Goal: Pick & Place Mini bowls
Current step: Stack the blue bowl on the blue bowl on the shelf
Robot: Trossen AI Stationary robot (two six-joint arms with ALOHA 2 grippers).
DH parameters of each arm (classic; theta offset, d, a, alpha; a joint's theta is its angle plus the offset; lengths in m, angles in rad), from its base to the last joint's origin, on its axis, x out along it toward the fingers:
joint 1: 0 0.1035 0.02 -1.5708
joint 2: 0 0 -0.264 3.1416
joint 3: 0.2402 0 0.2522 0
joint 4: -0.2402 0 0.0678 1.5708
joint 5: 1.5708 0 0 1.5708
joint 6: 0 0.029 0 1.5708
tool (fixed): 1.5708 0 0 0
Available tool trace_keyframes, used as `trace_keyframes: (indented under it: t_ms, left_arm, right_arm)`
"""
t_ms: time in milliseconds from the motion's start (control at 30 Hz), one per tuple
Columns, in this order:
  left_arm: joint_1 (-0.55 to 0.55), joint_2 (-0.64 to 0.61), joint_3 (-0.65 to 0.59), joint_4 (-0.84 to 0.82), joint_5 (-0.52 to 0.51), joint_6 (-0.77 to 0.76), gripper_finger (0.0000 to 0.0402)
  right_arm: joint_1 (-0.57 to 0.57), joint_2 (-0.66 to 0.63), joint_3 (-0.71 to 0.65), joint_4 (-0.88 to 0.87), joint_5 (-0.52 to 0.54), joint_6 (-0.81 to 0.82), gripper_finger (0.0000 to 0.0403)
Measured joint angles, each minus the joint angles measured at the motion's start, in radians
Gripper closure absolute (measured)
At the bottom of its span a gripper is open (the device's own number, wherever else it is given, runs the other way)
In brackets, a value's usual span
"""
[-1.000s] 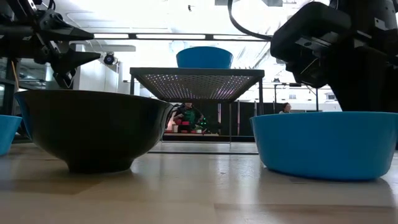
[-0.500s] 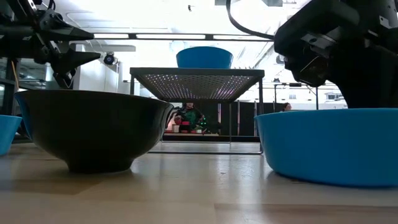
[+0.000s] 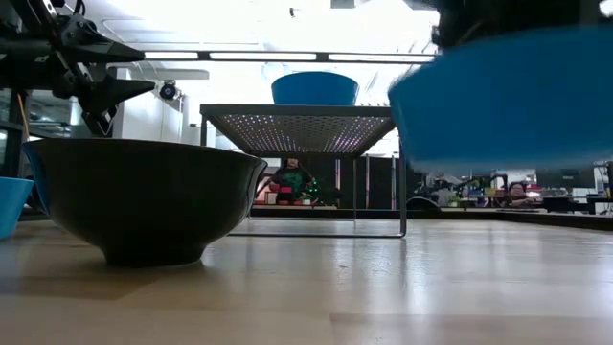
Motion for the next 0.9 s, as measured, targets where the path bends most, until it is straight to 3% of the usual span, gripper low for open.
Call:
trace_keyframes:
  t_ms: [500, 900]
  left_arm:
    - [0.0, 0.0, 0.0, 0.0, 0.0, 0.0, 0.0211]
    - [0.0, 0.0, 0.0, 0.0, 0.0, 0.0, 0.0211]
  right_arm:
    - [-0.103, -0.009, 0.375, -0.392, 0.068, -0.2, 0.0403]
    - [-0.226, -0.009, 0.552, -0.417, 0.154, -0.378, 0.0403]
